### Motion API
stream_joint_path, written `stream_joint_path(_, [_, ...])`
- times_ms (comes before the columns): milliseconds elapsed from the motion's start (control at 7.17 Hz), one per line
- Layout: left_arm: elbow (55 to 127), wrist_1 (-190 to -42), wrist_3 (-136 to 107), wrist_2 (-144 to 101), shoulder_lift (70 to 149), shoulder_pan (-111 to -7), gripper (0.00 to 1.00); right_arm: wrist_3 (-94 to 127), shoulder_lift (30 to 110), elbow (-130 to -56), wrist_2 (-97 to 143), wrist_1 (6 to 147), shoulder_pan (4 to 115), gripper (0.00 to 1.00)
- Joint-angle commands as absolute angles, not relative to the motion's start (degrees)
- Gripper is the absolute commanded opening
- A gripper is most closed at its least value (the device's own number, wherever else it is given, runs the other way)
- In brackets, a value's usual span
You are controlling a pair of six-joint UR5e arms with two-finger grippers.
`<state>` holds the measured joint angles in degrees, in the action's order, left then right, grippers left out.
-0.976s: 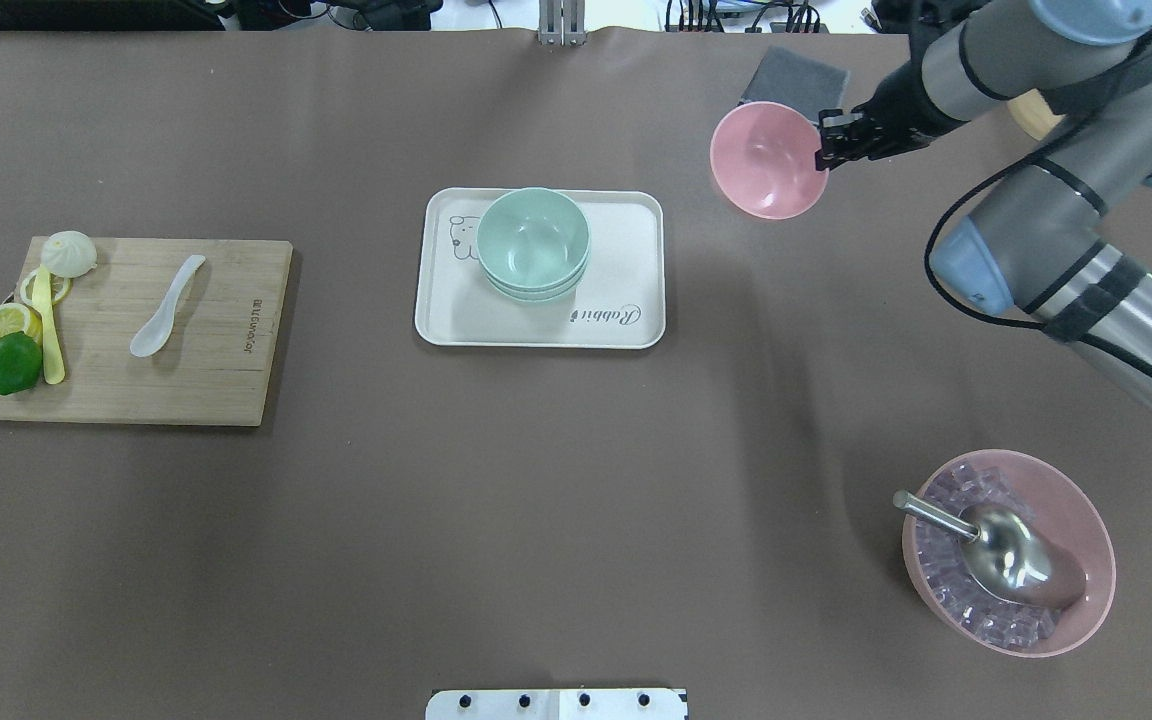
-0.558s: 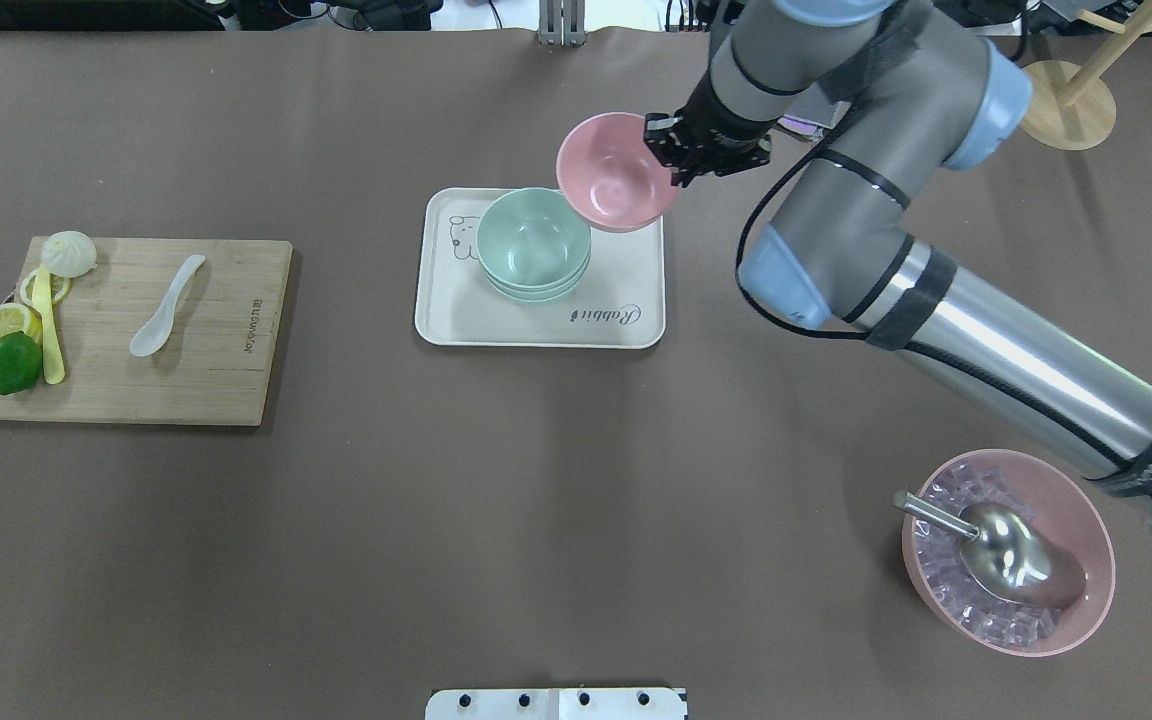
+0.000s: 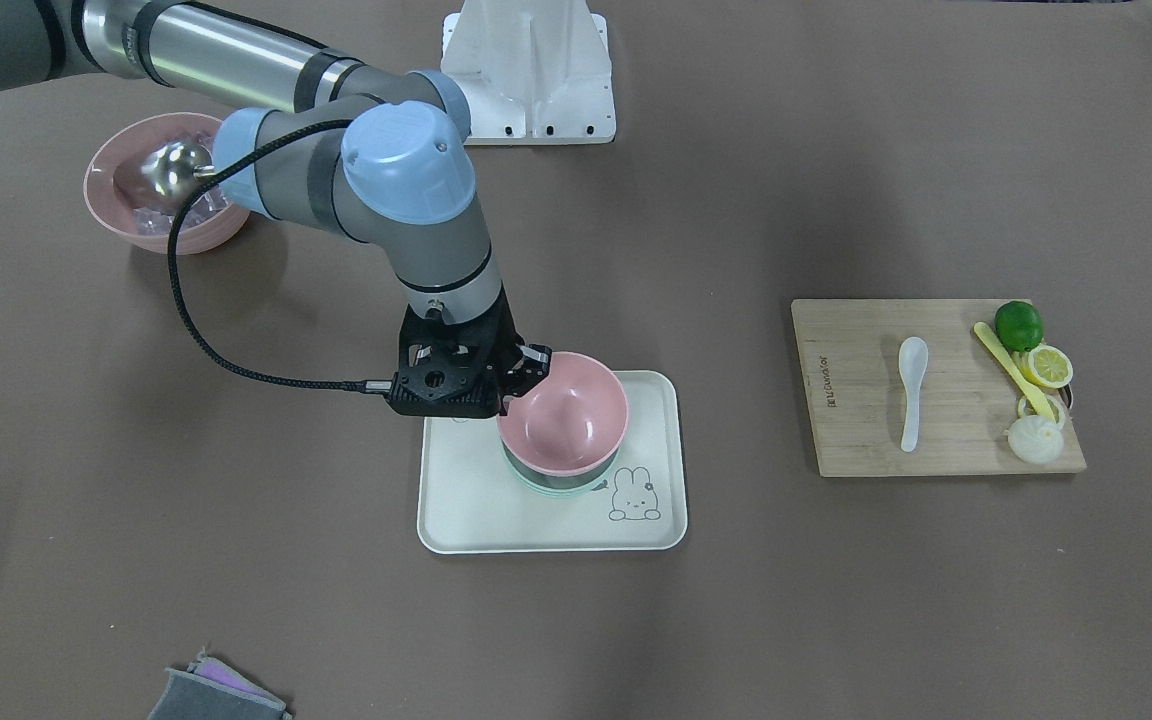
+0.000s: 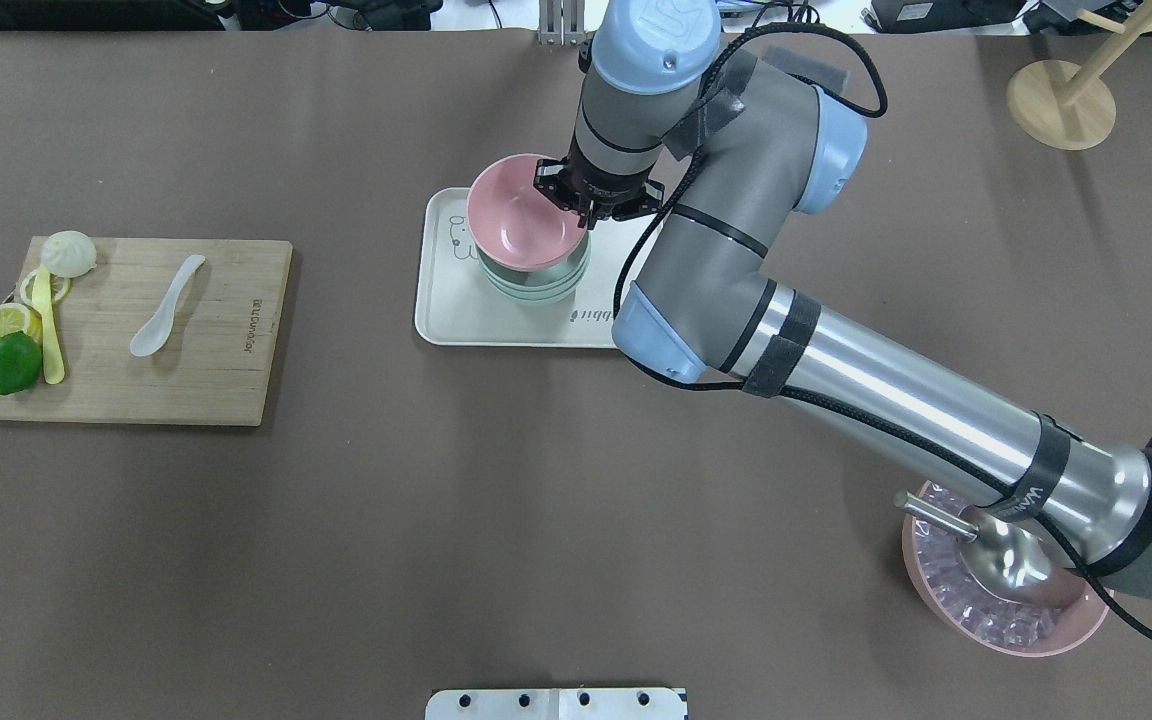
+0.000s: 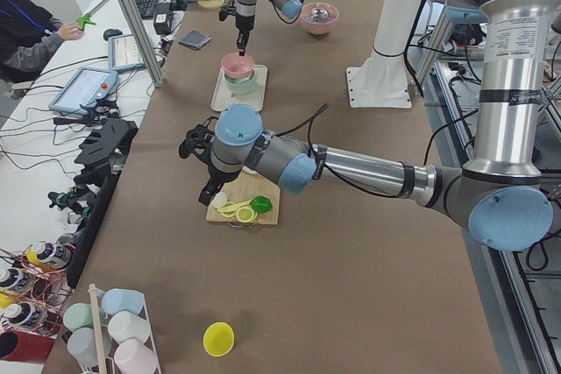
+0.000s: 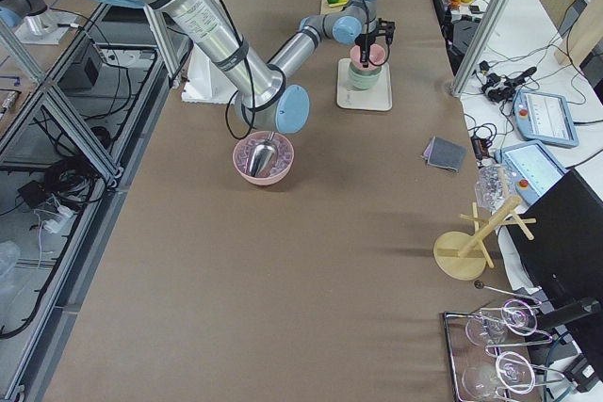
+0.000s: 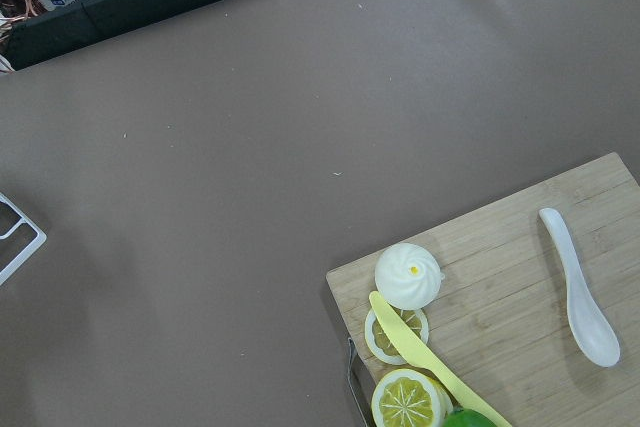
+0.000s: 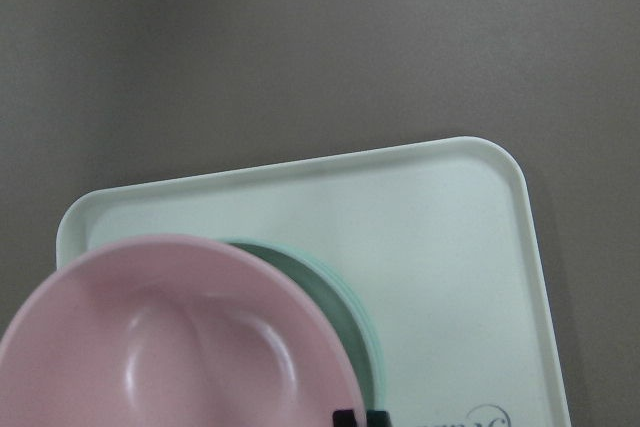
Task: Stack pink bowl on green and place spoon
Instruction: 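Lift the pink bowl and carry it over the green bowl stack, then lower the pink bowl onto the green bowls and open the right gripper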
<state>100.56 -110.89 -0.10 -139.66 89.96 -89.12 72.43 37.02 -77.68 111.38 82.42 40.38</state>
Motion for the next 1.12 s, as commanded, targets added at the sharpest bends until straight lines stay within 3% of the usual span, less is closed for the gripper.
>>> stream_joint_path(0, [100.6, -110.9, -0.1, -139.7, 89.8, -89.1, 0.98, 72.0, 36.1, -75.0, 111.2, 82.2, 40.2, 0.00])
stream_joint_path(976, [100.6, -110.9, -0.1, -139.7, 89.8, -89.0, 0.98, 71.5, 36.5, -74.5, 110.7, 82.1, 38.8, 0.00])
